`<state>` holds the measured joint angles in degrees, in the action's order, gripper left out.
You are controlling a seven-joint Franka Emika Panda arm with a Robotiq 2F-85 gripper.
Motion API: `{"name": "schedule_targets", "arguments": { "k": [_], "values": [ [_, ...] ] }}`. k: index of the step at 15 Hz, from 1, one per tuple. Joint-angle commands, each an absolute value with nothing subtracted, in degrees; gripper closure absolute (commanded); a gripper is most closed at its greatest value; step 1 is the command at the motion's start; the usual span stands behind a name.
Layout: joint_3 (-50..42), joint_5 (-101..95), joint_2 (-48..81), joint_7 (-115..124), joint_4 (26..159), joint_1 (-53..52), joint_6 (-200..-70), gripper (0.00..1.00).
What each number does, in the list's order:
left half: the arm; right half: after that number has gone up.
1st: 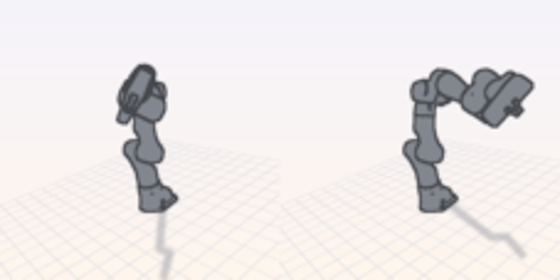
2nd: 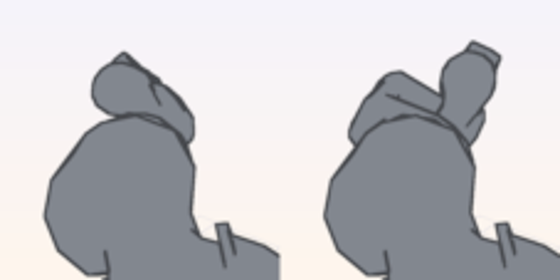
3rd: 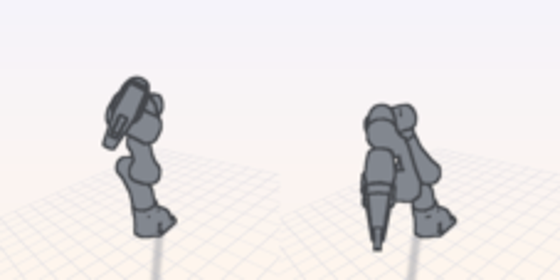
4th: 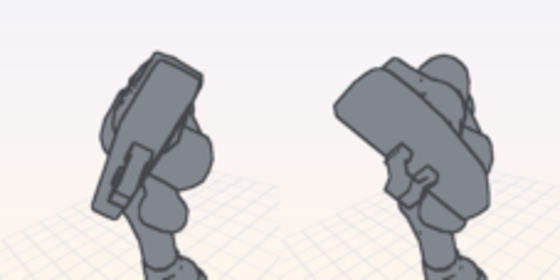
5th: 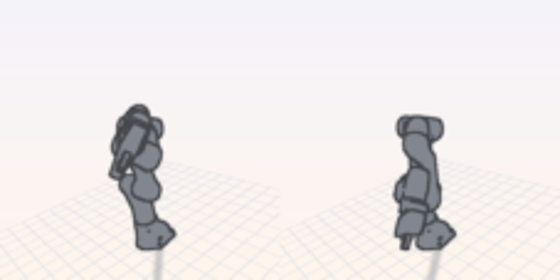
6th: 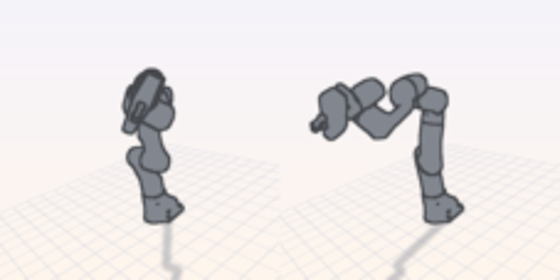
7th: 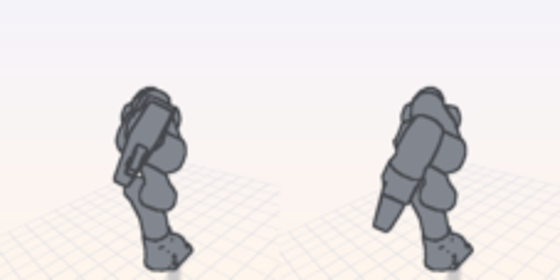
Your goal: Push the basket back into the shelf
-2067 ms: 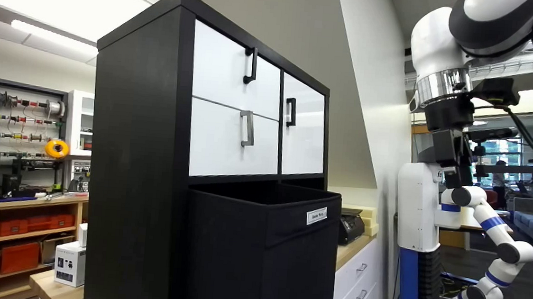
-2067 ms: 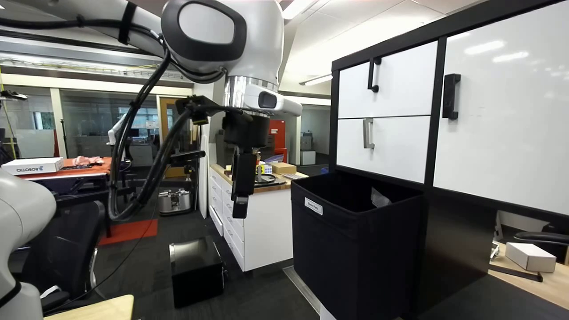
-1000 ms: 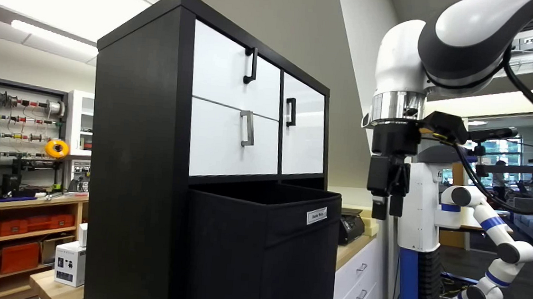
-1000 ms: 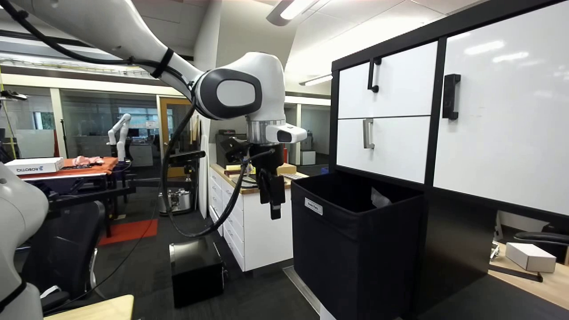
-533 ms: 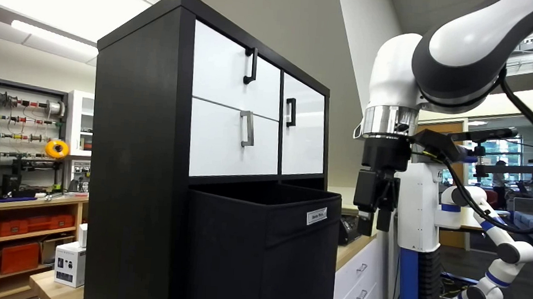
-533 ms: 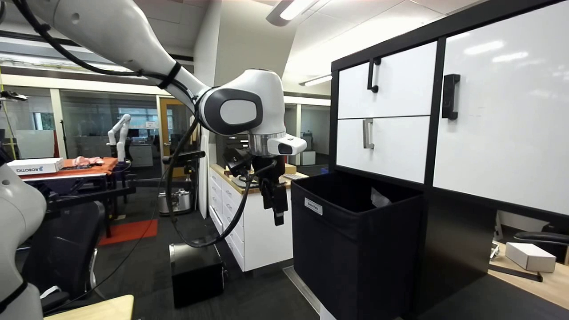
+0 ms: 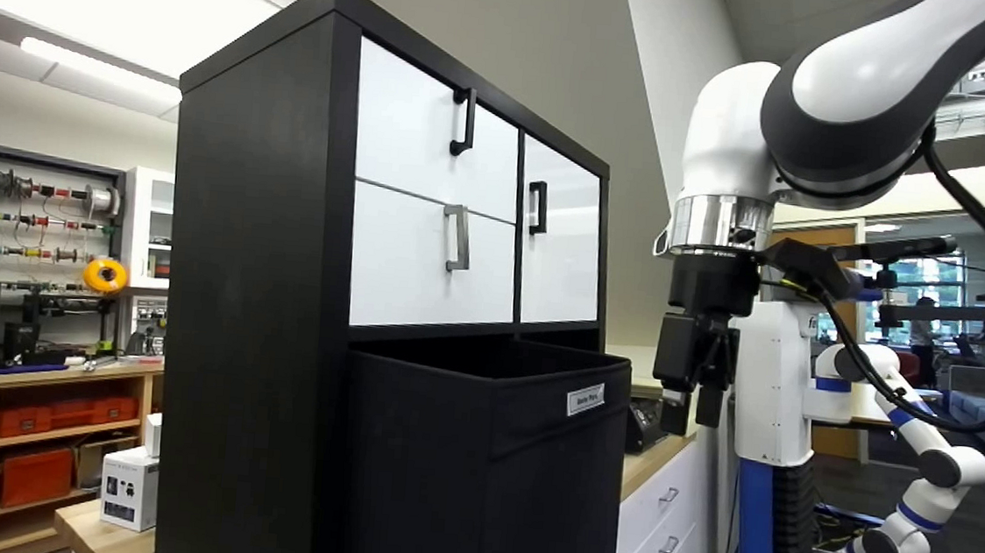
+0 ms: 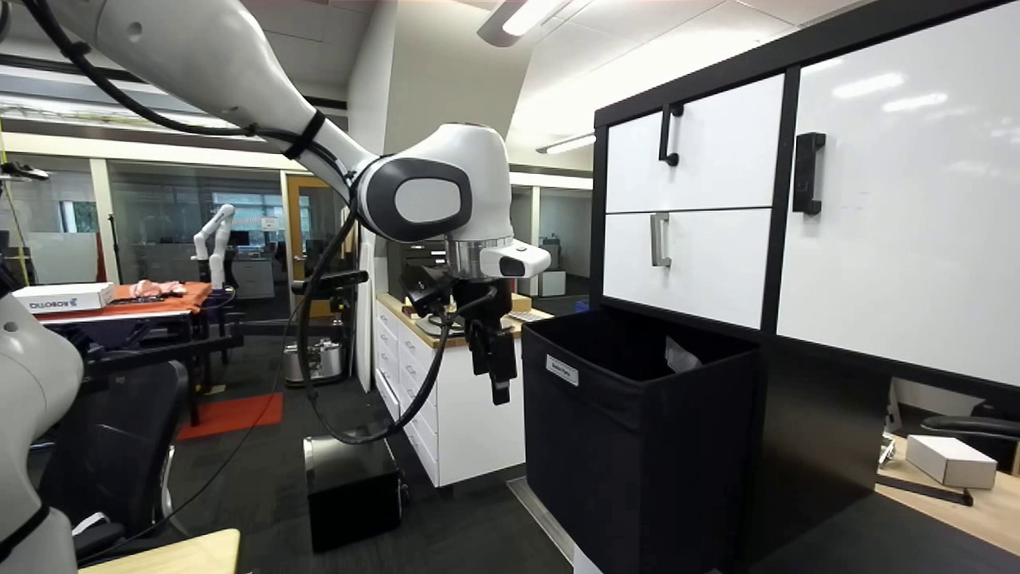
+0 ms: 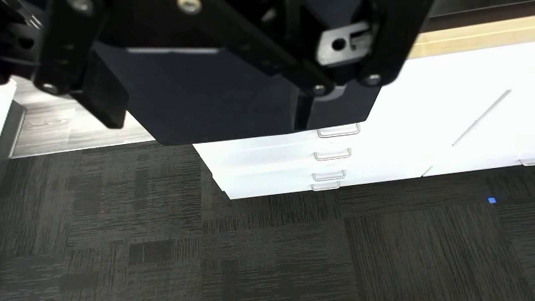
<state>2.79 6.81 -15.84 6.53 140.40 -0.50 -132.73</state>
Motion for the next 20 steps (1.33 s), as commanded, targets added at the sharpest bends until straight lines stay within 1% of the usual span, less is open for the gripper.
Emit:
{"name": "schedule_targets", "arguments": {
  "k": [1,6,12,13,14,17,20],
  "values": [
    [3.0,6.2,-14.6,7.6,140.0,-0.9,-133.5,0.00],
    [5.3,1.7,-10.5,9.9,140.4,-1.0,-139.0,0.00],
    [6.1,-4.6,-5.7,13.7,142.4,-0.9,-149.2,0.00],
    [5.8,-4.7,-5.0,13.9,142.9,-0.9,-151.3,0.16],
    [5.6,-4.9,-4.4,14.6,143.2,-0.9,-153.3,0.26],
    [4.9,-5.1,-2.6,15.3,144.4,-0.8,-159.4,0.47],
    [3.8,-8.1,-0.4,18.1,145.0,-0.1,-164.7,0.66]
  ]
}}
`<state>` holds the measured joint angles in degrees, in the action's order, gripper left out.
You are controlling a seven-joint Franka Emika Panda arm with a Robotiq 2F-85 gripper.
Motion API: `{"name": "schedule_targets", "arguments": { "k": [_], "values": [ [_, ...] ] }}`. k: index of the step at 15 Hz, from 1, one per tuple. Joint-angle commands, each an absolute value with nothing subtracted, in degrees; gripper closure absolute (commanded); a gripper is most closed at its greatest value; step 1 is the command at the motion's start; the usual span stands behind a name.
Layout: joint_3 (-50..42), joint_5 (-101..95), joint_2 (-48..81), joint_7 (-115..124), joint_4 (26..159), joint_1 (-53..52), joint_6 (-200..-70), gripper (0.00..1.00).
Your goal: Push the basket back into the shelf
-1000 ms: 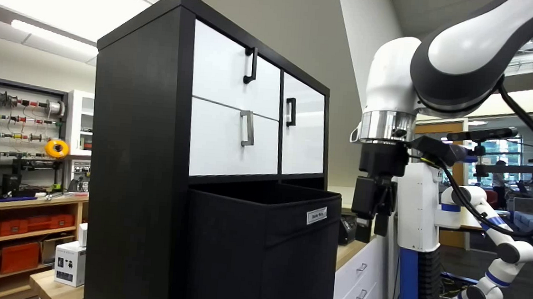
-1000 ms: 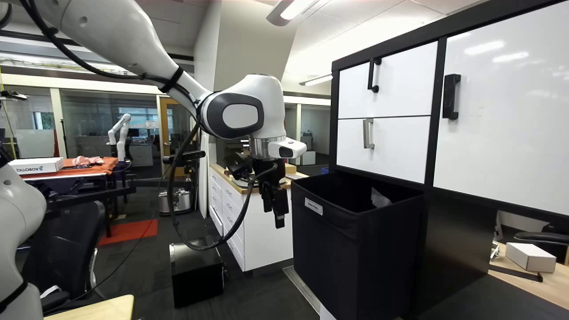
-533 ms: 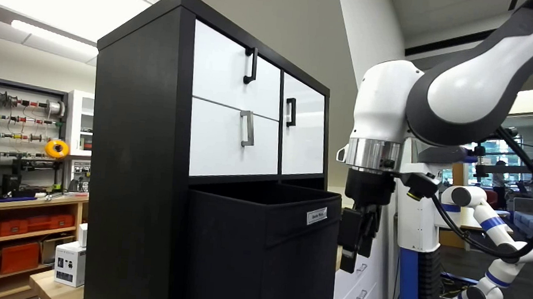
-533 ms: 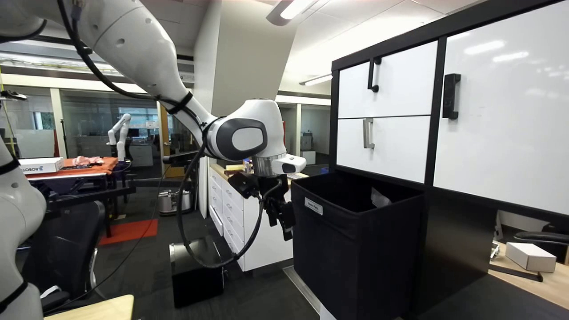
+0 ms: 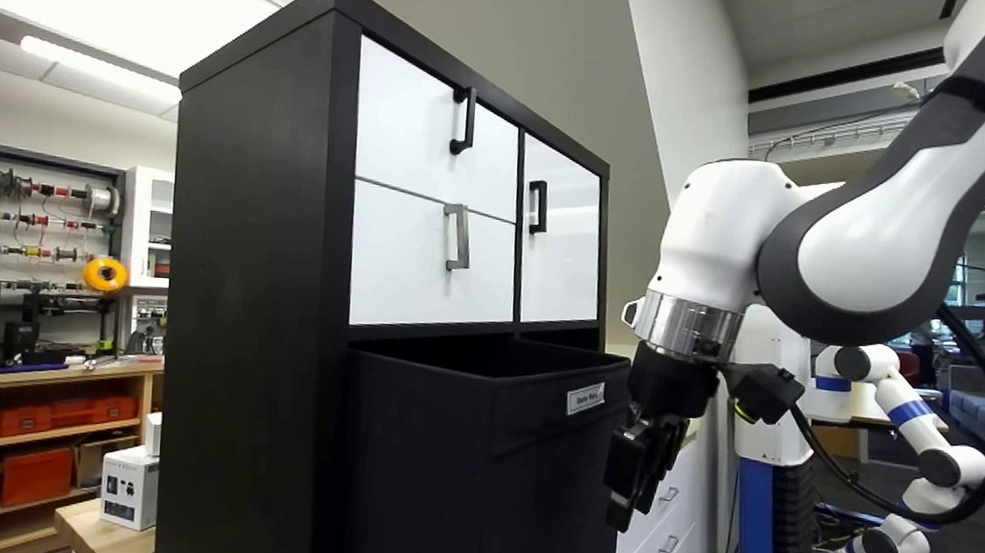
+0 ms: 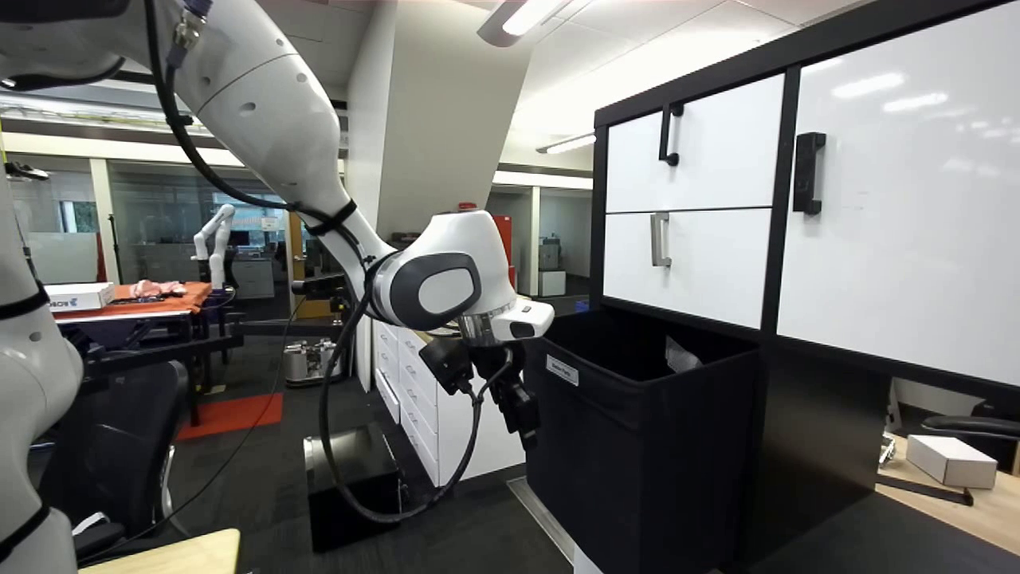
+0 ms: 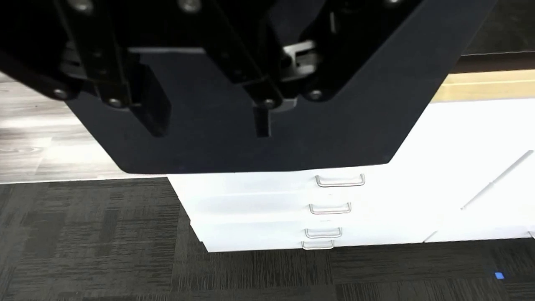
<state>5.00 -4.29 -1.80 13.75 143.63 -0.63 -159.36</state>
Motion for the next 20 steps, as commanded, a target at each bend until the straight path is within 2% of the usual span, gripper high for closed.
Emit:
{"name": "schedule_targets", "arguments": {
  "k": [1,4,6,12,20],
  "values": [
    [3.2,-9.7,0.6,19.5,145.0,0.1,-166.7,0.73],
    [1.3,-17.8,3.7,26.8,144.2,0.9,-172.0,0.93],
    [-1.6,-25.0,5.3,33.4,143.3,0.2,-175.1,0.99],
    [-8.8,-40.9,10.0,49.2,135.7,-3.9,-177.1,0.97],
    [-8.8,-44.3,16.8,52.3,126.2,-7.3,-175.5,0.97]
  ]
}}
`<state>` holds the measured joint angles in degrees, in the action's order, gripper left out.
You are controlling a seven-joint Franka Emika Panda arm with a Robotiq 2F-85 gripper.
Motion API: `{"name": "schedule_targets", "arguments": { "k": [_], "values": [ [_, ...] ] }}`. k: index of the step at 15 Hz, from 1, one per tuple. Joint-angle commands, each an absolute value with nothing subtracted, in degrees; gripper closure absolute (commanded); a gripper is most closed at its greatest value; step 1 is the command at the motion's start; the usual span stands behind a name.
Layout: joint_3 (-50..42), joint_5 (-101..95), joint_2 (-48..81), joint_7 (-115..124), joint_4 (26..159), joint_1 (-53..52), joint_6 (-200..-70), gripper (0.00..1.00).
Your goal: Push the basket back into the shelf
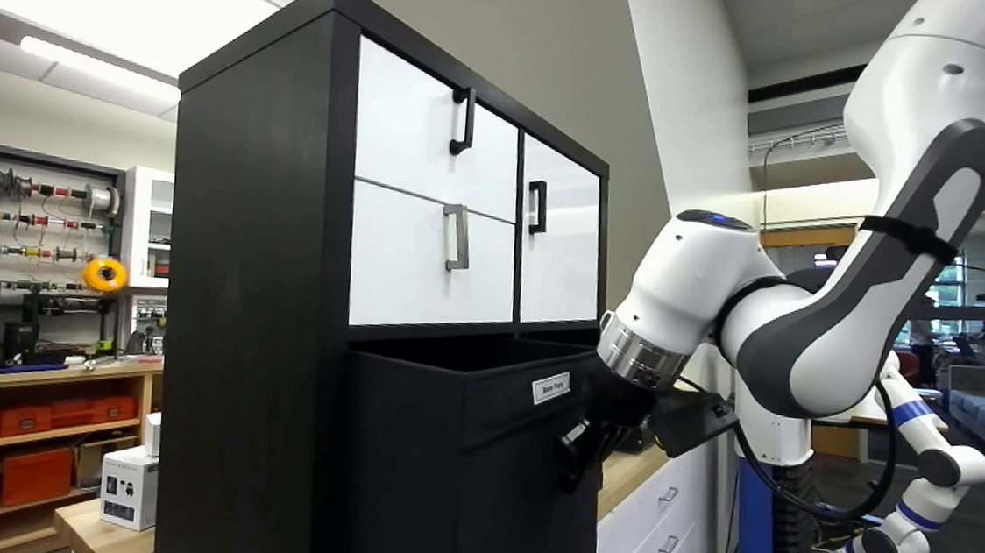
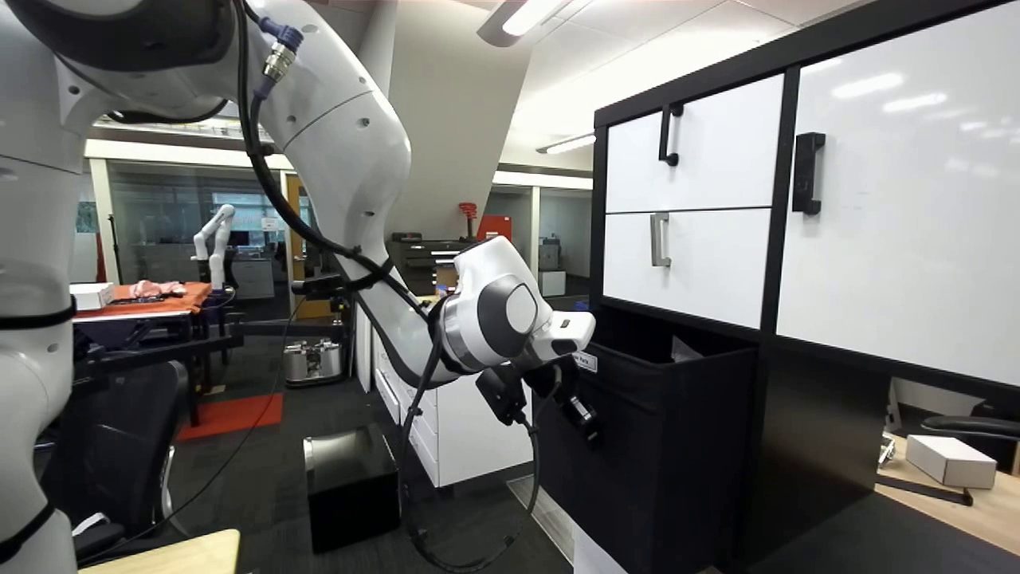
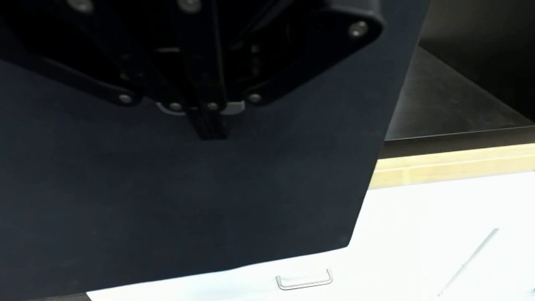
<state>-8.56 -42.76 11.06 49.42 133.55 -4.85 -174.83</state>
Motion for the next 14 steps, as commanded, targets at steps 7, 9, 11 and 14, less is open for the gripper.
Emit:
{"name": "schedule_targets", "arguments": {
  "k": [7,9,11,14],
  "values": [
    [-6.7,-41.6,24.8,49.4,116.7,-6.7,-174.5,0.97],
    [-5.6,-40.8,27.4,48.6,113.7,-6.2,-174.4,0.97],
    [-4.6,-40.2,29.9,47.9,110.5,-5.6,-174.1,0.97],
    [-3.5,-39.4,32.9,46.5,106.1,-5.0,-173.4,0.97]
  ]
}}
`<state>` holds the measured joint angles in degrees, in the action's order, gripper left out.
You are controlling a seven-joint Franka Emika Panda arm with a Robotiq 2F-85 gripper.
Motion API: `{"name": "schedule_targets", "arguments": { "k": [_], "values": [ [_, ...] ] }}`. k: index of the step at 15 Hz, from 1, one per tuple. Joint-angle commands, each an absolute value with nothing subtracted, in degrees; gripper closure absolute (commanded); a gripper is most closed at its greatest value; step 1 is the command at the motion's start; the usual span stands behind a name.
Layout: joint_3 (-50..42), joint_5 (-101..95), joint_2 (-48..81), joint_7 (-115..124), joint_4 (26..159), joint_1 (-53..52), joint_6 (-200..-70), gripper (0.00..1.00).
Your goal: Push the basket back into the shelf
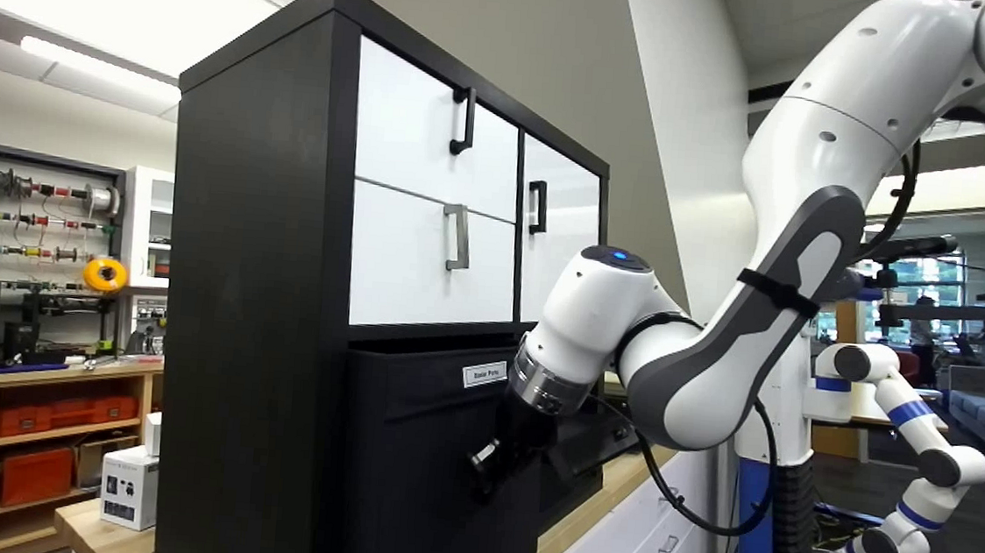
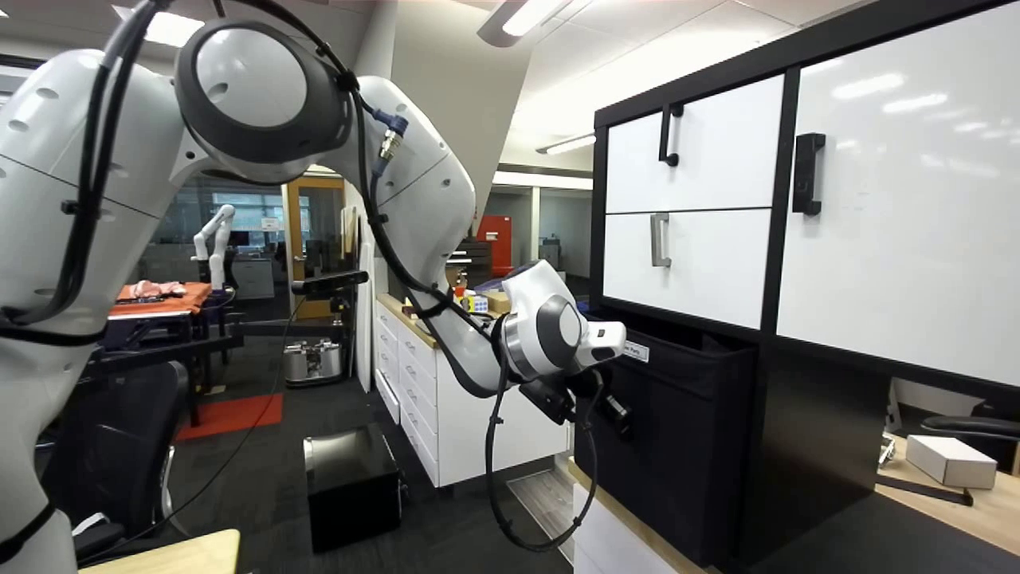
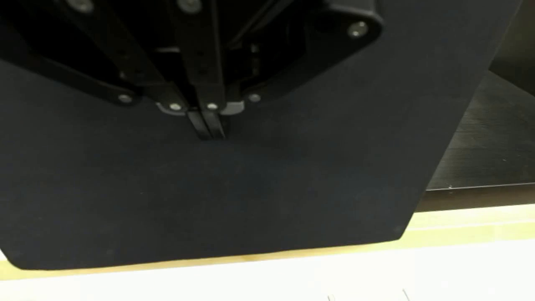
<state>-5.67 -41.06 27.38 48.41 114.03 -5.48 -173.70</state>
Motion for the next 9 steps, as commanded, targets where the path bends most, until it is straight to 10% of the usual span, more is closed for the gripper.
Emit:
{"name": "schedule_targets", "arguments": {
  "k": [1,9],
  "values": [
    [-3.3,-39.3,33.8,46.1,104.7,-4.8,-173.1,0.97],
    [-2.8,-39.4,38.8,43.9,96.0,-4.5,-170.4,0.98]
  ]
}}
